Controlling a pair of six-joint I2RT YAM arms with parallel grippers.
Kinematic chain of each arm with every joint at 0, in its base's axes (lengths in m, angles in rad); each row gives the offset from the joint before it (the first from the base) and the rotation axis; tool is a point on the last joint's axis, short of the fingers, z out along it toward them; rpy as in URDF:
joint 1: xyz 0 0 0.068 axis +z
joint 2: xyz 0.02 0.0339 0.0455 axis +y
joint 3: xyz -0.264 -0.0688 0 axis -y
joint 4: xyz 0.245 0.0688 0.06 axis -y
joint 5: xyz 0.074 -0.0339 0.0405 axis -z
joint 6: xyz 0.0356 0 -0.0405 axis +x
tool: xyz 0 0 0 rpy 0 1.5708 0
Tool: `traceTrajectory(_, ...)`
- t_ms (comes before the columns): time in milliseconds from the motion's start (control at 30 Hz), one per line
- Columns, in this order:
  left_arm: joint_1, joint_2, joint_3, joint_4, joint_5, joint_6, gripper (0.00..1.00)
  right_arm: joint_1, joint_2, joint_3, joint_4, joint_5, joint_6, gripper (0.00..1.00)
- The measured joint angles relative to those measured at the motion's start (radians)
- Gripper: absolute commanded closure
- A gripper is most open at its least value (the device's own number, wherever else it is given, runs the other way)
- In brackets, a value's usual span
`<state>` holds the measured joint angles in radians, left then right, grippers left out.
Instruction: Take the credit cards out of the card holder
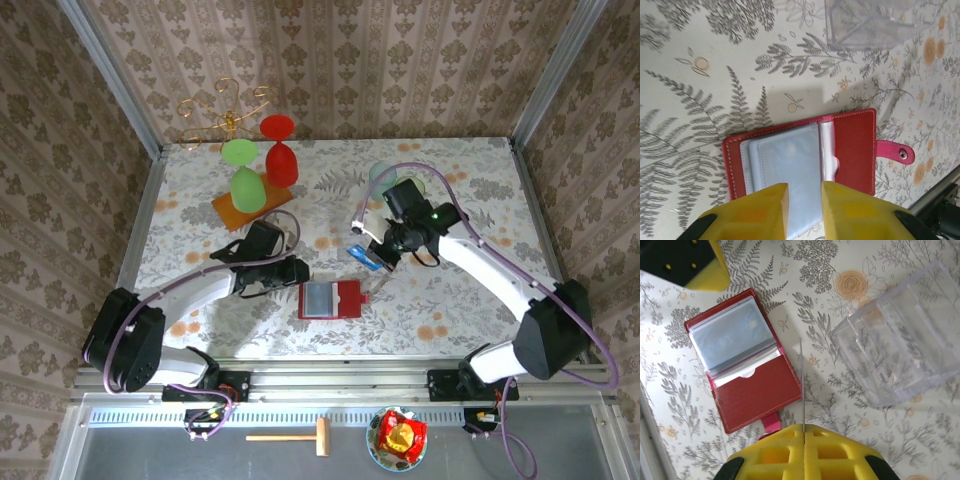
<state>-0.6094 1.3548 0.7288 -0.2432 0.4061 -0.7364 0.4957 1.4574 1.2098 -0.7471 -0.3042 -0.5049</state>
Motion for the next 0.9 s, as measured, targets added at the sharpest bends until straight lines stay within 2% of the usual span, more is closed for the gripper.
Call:
traceTrajectory(433,0.048,-0.030,0.000,-0.034,-0.015,0.000,0.75,-0.027,0.297,0.340,-0.190,0.021,-0.277,1.00)
traceTrajectory(900,0.088,-0.017,0.000,-0.028,-0.021,-0.005,0.75,-0.041,0.541,0.583,-0.311,0.060,-0.385,1.00)
